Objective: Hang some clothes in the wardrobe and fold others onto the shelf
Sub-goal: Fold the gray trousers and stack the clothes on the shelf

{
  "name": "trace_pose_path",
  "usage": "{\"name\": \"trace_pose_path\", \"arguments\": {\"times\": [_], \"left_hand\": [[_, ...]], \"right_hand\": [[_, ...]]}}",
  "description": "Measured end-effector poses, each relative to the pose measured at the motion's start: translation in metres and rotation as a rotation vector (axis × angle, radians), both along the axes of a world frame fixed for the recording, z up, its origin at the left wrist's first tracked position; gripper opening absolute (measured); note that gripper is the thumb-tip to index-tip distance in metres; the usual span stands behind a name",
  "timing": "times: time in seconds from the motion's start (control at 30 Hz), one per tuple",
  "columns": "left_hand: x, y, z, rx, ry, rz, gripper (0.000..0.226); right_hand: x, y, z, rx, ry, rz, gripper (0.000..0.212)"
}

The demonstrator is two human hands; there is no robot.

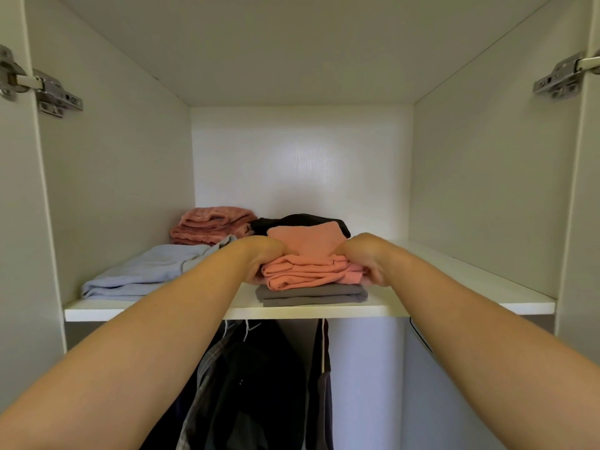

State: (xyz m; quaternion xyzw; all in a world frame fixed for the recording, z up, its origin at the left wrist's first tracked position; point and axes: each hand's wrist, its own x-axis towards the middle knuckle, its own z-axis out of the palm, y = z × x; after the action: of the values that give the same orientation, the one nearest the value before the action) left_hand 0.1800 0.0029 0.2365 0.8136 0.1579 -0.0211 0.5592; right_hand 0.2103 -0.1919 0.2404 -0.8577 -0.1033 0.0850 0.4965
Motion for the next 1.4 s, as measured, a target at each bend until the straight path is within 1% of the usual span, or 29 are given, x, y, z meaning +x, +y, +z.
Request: {"name": "trace_pose_path", "arguments": {"times": [0.07, 0.1, 0.13, 0.2, 0.23, 0.27, 0.3, 0.33, 0.37, 0.4, 0.47, 0.53, 0.6, 0.73, 0.83, 0.87, 0.9, 0.97, 1.03, 1.1, 1.13, 1.2, 1.23, 1.3, 1.37, 1.4], "left_hand": [[-0.005, -0.007, 0.014, 0.218, 0.053, 0.038, 0.036], [-0.008, -0.011, 0.023, 0.339, 0.055, 0.065, 0.04], [-0.01, -0.015, 0.032, 0.451, 0.028, 0.084, 0.045], [-0.008, -0.022, 0.046, 0.711, -0.096, 0.114, 0.051], [-0.005, -0.023, 0.049, 0.838, -0.166, 0.124, 0.05], [-0.001, -0.023, 0.048, 0.926, -0.225, 0.13, 0.049], [0.005, -0.022, 0.044, 0.99, -0.262, 0.123, 0.048], [0.01, -0.021, 0.037, 1.045, -0.276, 0.097, 0.046], [0.018, -0.02, 0.026, 1.074, -0.26, 0.059, 0.046], [0.022, -0.019, 0.014, 1.077, -0.215, 0.005, 0.047], [0.03, -0.016, -0.005, 1.022, -0.125, -0.099, 0.051], [0.037, -0.006, -0.011, 0.948, -0.118, -0.113, 0.055], [0.04, 0.003, -0.009, 0.944, -0.119, -0.1, 0.057], [0.043, 0.02, -0.007, 0.969, -0.058, -0.048, 0.057], [0.052, 0.032, -0.001, 1.054, 0.051, 0.074, 0.062], [0.054, 0.033, 0.001, 1.053, 0.063, 0.129, 0.064], [0.054, 0.029, 0.003, 1.078, 0.042, 0.138, 0.062], [0.05, 0.02, 0.0, 1.088, -0.068, 0.077, 0.053], [0.046, 0.017, -0.007, 1.105, -0.122, 0.025, 0.054], [0.046, 0.018, -0.01, 1.15, -0.095, -0.001, 0.054], [0.047, 0.018, -0.006, 1.167, -0.053, -0.011, 0.053], [0.048, 0.011, 0.006, 1.174, -0.009, 0.018, 0.05], [0.048, 0.006, 0.013, 1.175, -0.025, 0.043, 0.049], [0.054, -0.001, 0.017, 1.145, -0.142, 0.053, 0.044], [0.06, -0.01, 0.007, 1.098, -0.21, -0.06, 0.048], [0.061, -0.014, -0.002, 1.087, -0.21, -0.096, 0.053]], "right_hand": [[-0.008, 0.001, 0.011, -0.173, -0.029, 0.003, 0.011], [-0.011, 0.002, 0.018, -0.246, -0.076, 0.012, 0.012], [-0.014, 0.003, 0.025, -0.287, -0.152, 0.022, 0.014], [-0.013, 0.007, 0.038, -0.314, -0.406, -0.034, 0.035], [-0.012, 0.01, 0.043, -0.309, -0.524, -0.072, 0.041], [-0.011, 0.014, 0.045, -0.313, -0.604, -0.074, 0.04], [-0.007, 0.02, 0.045, -0.341, -0.64, -0.052, 0.035], [-0.003, 0.024, 0.041, -0.381, -0.644, -0.011, 0.03], [0.002, 0.029, 0.034, -0.429, -0.604, 0.015, 0.026], [0.006, 0.033, 0.026, -0.473, -0.521, 0.049, 0.025], [0.008, 0.037, 0.009, -0.488, -0.366, 0.138, 0.032], [0.008, 0.039, -0.002, -0.488, -0.326, 0.164, 0.037], [0.01, 0.041, -0.003, -0.521, -0.329, 0.166, 0.039], [0.004, 0.057, -0.002, -0.473, -0.366, 0.176, 0.038], [-0.007, 0.073, 0.001, -0.451, -0.425, 0.178, 0.034], [-0.005, 0.078, -0.001, -0.436, -0.432, 0.185, 0.034], [-0.001, 0.082, -0.003, -0.432, -0.42, 0.188, 0.034], [0.007, 0.084, -0.009, -0.428, -0.4, 0.187, 0.034], [0.015, 0.08, -0.009, -0.412, -0.365, 0.187, 0.036], [0.022, 0.072, -0.004, -0.386, -0.359, 0.16, 0.039], [0.027, 0.069, 0.0, -0.376, -0.39, 0.132, 0.038], [0.044, 0.061, 0.01, -0.368, -0.499, 0.047, 0.029], [0.055, 0.057, 0.015, -0.385, -0.561, -0.004, 0.023], [0.076, 0.05, 0.022, -0.458, -0.655, -0.098, 0.013], [0.096, 0.048, 0.023, -0.571, -0.664, -0.134, 0.005], [0.109, 0.049, 0.021, -0.628, -0.671, -0.129, 0.013]]}}
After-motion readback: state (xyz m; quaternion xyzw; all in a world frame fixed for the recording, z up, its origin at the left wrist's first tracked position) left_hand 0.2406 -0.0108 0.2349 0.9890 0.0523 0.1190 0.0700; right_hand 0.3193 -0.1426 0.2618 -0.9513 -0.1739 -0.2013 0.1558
